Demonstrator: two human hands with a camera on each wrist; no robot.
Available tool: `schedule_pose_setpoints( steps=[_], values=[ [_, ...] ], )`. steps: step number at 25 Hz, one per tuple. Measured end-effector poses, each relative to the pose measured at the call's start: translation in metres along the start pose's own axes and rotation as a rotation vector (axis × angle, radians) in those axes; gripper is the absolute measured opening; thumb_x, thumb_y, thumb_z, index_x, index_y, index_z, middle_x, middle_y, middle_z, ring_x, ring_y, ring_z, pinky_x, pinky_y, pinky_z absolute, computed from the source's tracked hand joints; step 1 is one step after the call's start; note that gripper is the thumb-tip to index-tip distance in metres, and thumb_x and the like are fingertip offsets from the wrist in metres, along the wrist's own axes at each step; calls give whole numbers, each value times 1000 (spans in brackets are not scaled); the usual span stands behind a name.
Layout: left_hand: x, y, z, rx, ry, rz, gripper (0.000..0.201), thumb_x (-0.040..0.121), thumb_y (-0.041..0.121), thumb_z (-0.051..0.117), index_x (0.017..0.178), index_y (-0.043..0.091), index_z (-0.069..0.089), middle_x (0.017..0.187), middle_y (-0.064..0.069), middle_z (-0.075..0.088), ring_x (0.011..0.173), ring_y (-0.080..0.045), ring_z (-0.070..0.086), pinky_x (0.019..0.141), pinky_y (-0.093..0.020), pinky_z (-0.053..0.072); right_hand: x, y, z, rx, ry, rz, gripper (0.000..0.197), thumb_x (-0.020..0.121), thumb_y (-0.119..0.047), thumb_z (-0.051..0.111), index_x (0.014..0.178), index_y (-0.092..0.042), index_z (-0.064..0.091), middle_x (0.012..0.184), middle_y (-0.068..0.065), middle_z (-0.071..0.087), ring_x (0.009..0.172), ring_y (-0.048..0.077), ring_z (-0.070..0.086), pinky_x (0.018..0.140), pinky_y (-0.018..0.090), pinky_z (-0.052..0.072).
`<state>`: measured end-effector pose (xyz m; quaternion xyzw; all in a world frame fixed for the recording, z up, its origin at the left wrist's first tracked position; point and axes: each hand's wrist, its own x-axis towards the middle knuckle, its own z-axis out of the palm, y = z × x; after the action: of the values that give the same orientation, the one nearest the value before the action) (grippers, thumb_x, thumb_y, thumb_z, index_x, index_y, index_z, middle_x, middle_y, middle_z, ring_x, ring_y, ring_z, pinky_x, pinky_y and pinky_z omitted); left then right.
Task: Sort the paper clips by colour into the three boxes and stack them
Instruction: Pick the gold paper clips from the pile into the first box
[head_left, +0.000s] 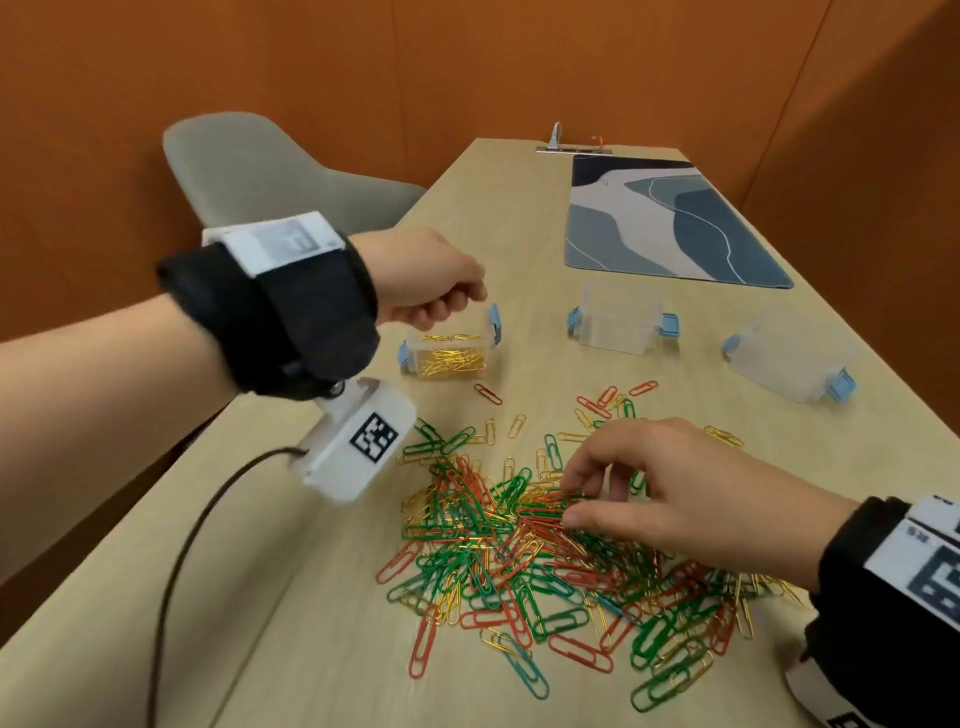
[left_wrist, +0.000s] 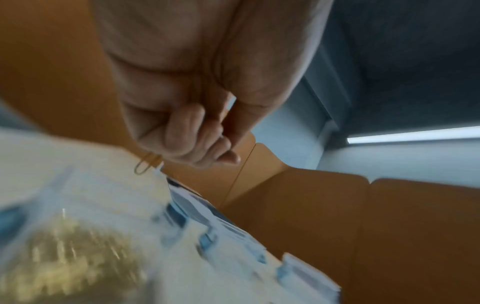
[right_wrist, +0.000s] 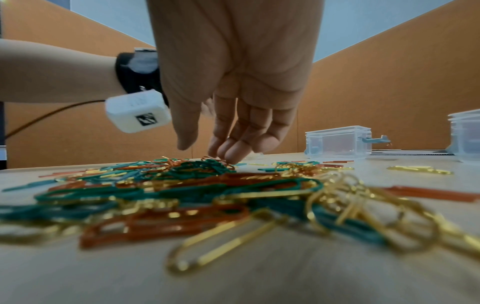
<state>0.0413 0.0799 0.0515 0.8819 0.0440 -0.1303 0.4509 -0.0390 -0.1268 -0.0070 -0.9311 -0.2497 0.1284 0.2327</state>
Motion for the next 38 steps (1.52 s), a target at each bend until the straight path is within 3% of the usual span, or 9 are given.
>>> schedule_pose_setpoints(
  steps=[8, 10, 14, 19, 23, 27, 30, 33, 38],
  values=[
    [21, -2, 2, 464, 155, 219, 31, 98, 30, 38, 106, 19, 66, 101, 6, 66, 93, -11, 60, 78, -25, 46, -17, 2, -10, 39, 56, 38, 58, 54, -79, 52, 89, -34, 63, 81, -14, 59, 75, 5, 58, 67, 21, 50],
    [5, -12, -12, 531, 186, 266, 21, 94, 32, 48, 103, 23, 64, 92, 5, 67, 82, -11, 62, 69, -24, 48, -26, 8, -18, 27, 19, 86, 67, 41, -84, 59, 91, -38, 60, 83, -15, 58, 72, 6, 58, 64, 24, 50],
    [-26, -58, -14, 730, -176, -1, 34, 80, 31, 68, 111, 22, 57, 93, 2, 67, 63, -11, 60, 63, -22, 49, -42, 18, -32, -159, -212, 237, 84, 25, -70, 80, 96, -44, 45, 90, -8, 55, 72, -2, 54, 60, 17, 46],
    [-26, -72, 27, 852, -158, 317, 29, 89, 29, 57, 117, 23, 56, 95, 11, 53, 76, -2, 47, 75, -17, 37, -29, 10, -12, -84, -233, 194, 57, 50, -43, 87, 93, -37, 50, 86, -5, 57, 67, 6, 56, 65, 27, 49],
    [-16, -63, 45, 812, -87, 503, 28, 93, 19, 45, 119, 20, 57, 106, 6, 50, 89, -6, 47, 86, -18, 36, -20, 7, -9, -25, -115, 128, 31, 68, -45, 75, 92, -34, 58, 81, -10, 58, 65, 3, 54, 64, 22, 47],
    [1, -57, 47, 927, -121, 480, 33, 98, 20, 36, 124, 13, 55, 123, -5, 55, 113, -19, 50, 99, -29, 36, -10, 38, -25, -232, 212, 343, 27, 89, -35, 53, 115, -25, 56, 100, -6, 56, 88, 10, 54, 76, 22, 44],
    [-3, -49, 56, 908, -162, 564, 30, 95, 15, 40, 116, 16, 62, 114, -1, 62, 101, -15, 54, 89, -22, 38, -5, 59, -25, -383, 55, 533, 38, 94, -30, 43, 130, -18, 46, 119, 6, 47, 107, 22, 49, 93, 31, 45],
    [-5, -39, 66, 828, -171, 670, 28, 95, 22, 43, 118, 17, 59, 114, -1, 60, 93, -11, 52, 87, -19, 38, -6, 53, -23, -316, 16, 388, 35, 97, -27, 37, 129, -23, 50, 121, 2, 47, 109, 20, 49, 96, 28, 41],
    [26, -12, 90, 868, -256, 617, 46, 98, 28, 39, 142, 17, 33, 148, -1, 37, 133, -16, 37, 106, -23, 27, -12, 23, -13, -194, -26, 135, 38, 89, -43, 53, 125, -31, 53, 112, -10, 51, 92, 3, 49, 84, 16, 38]
  ],
)
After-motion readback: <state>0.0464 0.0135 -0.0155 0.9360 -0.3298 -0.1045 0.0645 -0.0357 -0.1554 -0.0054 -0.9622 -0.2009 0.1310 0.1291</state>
